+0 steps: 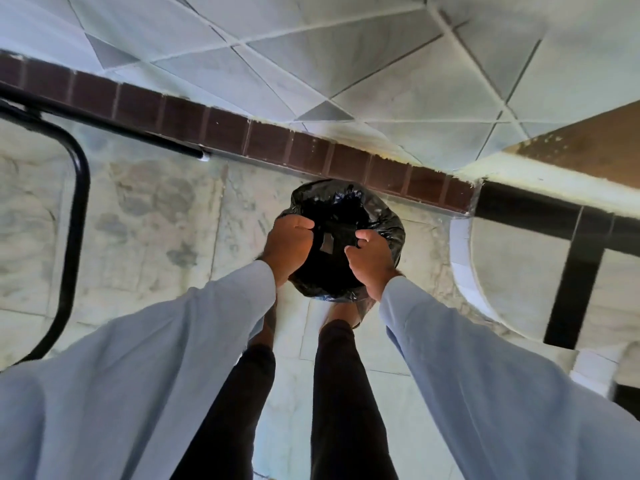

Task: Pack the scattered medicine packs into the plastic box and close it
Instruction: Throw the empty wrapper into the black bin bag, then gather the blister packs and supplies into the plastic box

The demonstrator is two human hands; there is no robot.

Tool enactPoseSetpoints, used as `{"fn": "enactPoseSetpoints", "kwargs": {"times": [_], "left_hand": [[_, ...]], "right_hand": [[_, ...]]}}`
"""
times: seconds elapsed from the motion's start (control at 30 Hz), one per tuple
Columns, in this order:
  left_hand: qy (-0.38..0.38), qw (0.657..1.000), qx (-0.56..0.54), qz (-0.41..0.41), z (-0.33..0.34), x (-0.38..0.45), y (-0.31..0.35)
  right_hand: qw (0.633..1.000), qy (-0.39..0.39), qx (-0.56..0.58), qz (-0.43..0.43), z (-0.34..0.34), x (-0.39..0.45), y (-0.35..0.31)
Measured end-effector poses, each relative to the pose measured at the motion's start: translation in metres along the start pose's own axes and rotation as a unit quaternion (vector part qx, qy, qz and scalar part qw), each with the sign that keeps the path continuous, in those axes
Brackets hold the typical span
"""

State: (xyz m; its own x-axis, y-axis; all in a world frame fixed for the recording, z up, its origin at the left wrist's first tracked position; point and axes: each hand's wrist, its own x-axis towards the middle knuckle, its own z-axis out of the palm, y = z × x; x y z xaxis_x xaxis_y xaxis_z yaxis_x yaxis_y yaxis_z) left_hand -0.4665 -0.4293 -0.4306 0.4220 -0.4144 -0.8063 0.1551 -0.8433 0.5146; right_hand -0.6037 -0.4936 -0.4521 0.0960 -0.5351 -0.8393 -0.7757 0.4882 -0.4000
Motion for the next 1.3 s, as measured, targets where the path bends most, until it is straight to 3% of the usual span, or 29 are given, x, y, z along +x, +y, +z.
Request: {"fn": "enactPoseSetpoints", "kwargs": {"times": [0.23, 0.37, 0.6, 0.9, 1.13, 1.3], "left_hand": [[0.021, 0.988, 0.020, 0.150, -0.067, -0.117, 0.103], [0.029, 0.970, 0.010, 0.242, -0.116, -0.206, 0.156], [0.100, 0.920, 0.032, 0.377, -0.205, -0.338, 0.181], [0.235, 0.869, 0.029, 0.434, -0.348, -0.496, 0.056], [0.367, 0.782, 0.117, 0.491, -0.456, -0.588, -0.039], [0.409, 0.749, 0.130, 0.505, -0.547, -0.632, -0.091]], "right_hand": [[0.990, 0.080, -0.025, -0.116, -0.044, -0.145, -0.115], [0.972, 0.128, 0.027, -0.195, -0.064, -0.253, -0.162], [0.927, 0.157, 0.011, -0.340, -0.061, -0.407, -0.198], [0.865, 0.109, 0.015, -0.489, 0.036, -0.572, -0.208], [0.805, 0.094, -0.048, -0.584, 0.138, -0.697, -0.210], [0.768, 0.101, -0.047, -0.631, 0.225, -0.764, -0.225]]}}
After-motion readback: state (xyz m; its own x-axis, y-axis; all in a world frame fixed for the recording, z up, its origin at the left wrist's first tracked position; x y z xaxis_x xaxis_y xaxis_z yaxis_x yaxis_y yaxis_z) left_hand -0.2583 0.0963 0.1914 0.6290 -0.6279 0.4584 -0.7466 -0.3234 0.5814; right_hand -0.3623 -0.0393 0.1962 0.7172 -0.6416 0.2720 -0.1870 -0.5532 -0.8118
